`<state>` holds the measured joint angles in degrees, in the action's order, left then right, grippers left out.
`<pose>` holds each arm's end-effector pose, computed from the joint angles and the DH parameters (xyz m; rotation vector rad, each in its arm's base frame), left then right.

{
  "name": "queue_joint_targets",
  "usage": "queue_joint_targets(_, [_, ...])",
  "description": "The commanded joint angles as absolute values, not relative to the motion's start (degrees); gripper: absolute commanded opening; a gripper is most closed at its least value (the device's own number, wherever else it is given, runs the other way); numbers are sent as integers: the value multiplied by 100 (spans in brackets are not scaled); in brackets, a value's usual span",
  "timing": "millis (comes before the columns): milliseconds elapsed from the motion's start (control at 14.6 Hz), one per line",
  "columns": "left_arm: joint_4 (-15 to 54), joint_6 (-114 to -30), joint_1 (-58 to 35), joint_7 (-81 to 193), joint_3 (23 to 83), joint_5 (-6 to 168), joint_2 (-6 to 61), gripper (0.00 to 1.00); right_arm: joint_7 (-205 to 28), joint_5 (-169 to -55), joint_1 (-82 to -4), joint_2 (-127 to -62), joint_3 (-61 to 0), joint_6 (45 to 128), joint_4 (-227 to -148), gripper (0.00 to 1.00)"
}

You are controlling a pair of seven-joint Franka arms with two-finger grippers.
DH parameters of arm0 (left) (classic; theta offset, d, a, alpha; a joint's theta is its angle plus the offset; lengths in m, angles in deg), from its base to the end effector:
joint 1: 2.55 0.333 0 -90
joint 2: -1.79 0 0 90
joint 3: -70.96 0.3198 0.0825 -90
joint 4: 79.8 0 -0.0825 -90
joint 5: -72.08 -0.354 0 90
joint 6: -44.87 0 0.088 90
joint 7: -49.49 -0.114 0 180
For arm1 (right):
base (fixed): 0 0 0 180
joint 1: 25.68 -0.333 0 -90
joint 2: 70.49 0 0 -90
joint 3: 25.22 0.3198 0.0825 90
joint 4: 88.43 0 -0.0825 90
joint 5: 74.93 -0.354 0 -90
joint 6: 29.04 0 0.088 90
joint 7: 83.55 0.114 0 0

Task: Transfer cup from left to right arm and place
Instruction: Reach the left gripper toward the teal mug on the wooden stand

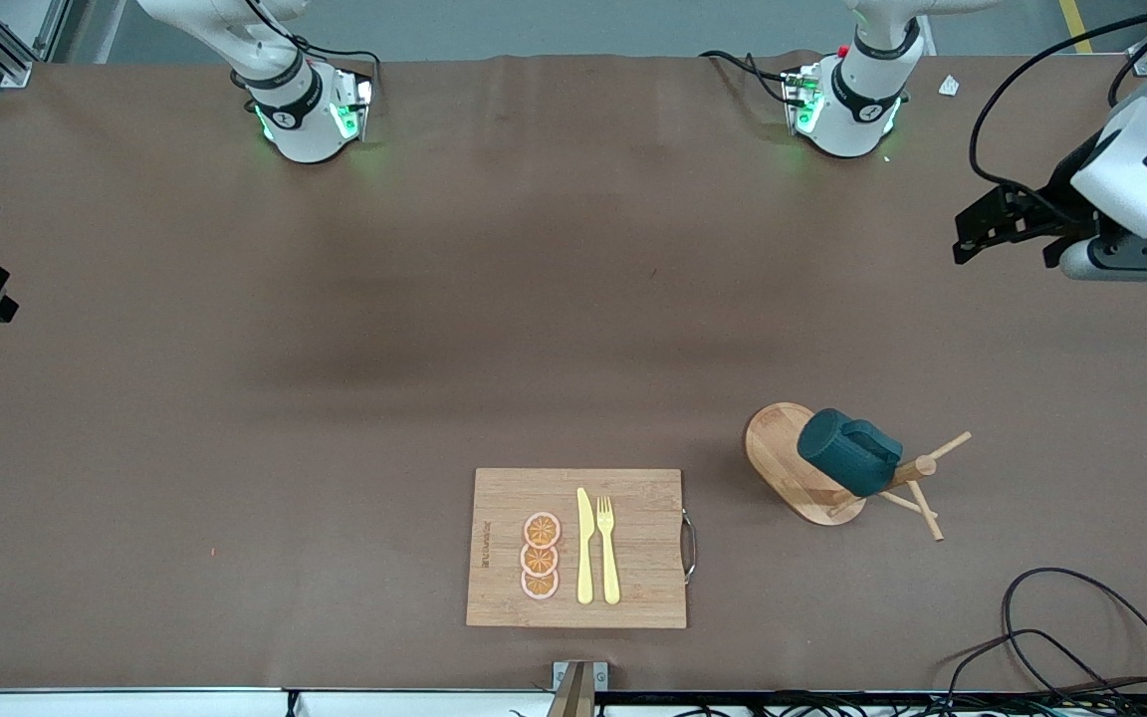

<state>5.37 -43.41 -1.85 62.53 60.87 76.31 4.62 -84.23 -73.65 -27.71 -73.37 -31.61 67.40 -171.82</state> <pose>0.5292 -0.0935 0.6304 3.0581 0.0941 -0.0160 0.5514 -0.0425 0.6571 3.0923 -0.0975 0.2736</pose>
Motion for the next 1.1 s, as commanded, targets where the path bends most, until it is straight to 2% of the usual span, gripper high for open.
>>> queue_joint_targets(0, [405, -4504, -237, 7266, 6085, 7753, 714, 100, -8381, -7405, -2709, -7356, -3120, 6755, -17131, 100])
queue_joint_targets(205, [388, -4723, -220, 7927, 6076, 7840, 1232, 100, -8381, -7405, -2709, -7365, -3120, 6755, -17131, 100])
queue_joint_targets(753, [712, -6505, -387, 11230, 6059, 8017, 2094, 100, -8381, -7414, -2709, -7356, -3120, 6755, -17131, 100])
queue_joint_targets(1027, [800, -7114, -396, 11708, 6041, 8175, 2437, 100, -8381, -7423, -2709, -7356, -3120, 6755, -17131, 100])
